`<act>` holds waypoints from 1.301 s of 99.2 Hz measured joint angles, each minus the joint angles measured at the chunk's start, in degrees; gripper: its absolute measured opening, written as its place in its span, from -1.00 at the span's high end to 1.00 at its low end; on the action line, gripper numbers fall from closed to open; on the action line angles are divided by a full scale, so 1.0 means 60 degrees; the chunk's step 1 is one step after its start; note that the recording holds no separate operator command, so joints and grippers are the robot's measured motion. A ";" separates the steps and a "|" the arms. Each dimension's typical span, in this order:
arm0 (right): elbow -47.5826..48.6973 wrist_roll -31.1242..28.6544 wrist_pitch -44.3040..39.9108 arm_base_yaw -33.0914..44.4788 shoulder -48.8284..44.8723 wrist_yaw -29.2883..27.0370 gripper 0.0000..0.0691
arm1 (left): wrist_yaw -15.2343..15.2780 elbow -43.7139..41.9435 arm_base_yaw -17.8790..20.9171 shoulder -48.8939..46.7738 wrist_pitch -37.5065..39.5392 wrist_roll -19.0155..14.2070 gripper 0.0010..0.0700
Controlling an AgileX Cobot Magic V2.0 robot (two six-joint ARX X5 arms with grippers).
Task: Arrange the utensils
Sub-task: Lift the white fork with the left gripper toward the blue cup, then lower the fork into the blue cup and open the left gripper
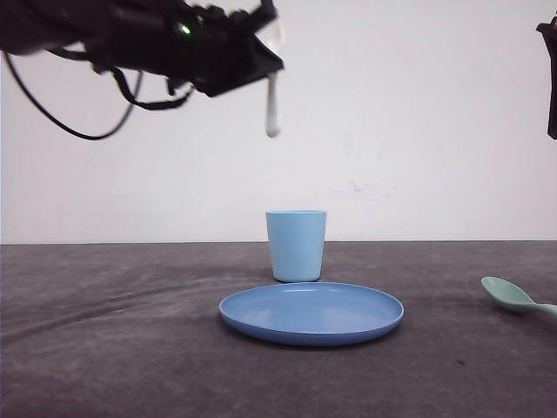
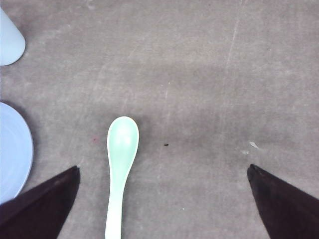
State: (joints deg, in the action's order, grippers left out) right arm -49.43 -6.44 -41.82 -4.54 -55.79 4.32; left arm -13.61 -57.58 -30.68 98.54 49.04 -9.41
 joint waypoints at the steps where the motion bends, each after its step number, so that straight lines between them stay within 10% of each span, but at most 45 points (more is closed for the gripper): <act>1: 0.0000 0.0000 -0.0004 0.0000 0.0000 0.0000 -0.97 | -0.0022 -0.0058 0.0000 0.0055 -0.0018 0.0004 0.89; 100: 0.0000 0.0000 -0.0073 0.0000 0.0000 0.0000 -0.97 | -0.0047 -0.1650 -0.0040 0.3322 -0.1228 0.0878 0.89; 129: 0.0000 0.0000 -0.0073 0.0000 0.0000 0.0000 -0.97 | -0.0047 -0.1650 -0.0040 0.3326 -0.1249 0.0892 0.58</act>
State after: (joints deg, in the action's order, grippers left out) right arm -49.43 -6.44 -42.26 -4.54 -55.79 4.32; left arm -13.89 -67.48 -30.92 118.50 41.54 -4.05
